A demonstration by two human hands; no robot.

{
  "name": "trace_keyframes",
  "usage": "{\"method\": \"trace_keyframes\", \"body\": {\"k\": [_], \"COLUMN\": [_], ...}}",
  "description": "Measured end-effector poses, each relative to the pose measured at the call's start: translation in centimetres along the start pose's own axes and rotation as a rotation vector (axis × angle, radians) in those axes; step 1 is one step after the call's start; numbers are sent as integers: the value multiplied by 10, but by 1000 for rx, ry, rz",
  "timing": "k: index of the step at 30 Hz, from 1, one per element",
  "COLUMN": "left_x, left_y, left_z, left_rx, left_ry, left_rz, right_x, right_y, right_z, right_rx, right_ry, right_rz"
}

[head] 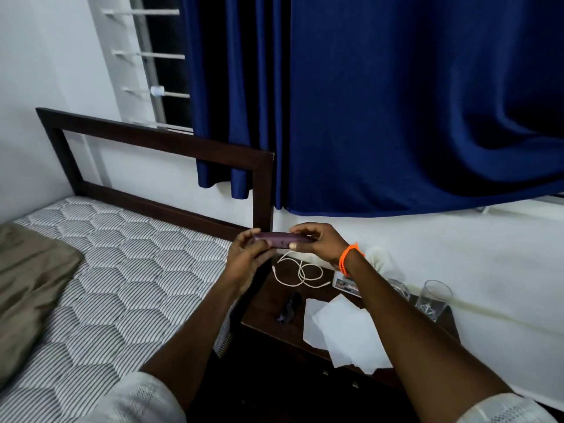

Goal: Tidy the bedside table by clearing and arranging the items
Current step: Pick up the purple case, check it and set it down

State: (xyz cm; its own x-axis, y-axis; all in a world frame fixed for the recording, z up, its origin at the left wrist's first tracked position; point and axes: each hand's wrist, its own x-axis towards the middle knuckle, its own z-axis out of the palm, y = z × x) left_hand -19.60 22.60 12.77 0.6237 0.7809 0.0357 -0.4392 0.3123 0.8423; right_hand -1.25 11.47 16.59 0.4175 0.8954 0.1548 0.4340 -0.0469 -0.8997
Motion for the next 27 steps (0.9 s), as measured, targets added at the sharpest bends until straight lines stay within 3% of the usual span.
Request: {"method": "trace_keyframes", "body": {"k": [6, 15, 24, 27], "left_x": [-9, -4, -3, -2], "left_y": [-1, -3, 6, 13], "left_z": [24, 47, 67, 73], "left_rx": [-183, -237, -296, -262], "left_ry": [-65, 0, 18, 3], "left_rz": [-18, -18, 42, 61], "right_x": [-13, -20, -19, -21], "right_y": [-25, -41, -41, -41], "right_z": [-1, -13, 5, 5], "right_rx": [28, -374, -695, -817], "right_ry": [67, 162, 436, 491], "right_rz": [-118, -340, -561, -560]}}
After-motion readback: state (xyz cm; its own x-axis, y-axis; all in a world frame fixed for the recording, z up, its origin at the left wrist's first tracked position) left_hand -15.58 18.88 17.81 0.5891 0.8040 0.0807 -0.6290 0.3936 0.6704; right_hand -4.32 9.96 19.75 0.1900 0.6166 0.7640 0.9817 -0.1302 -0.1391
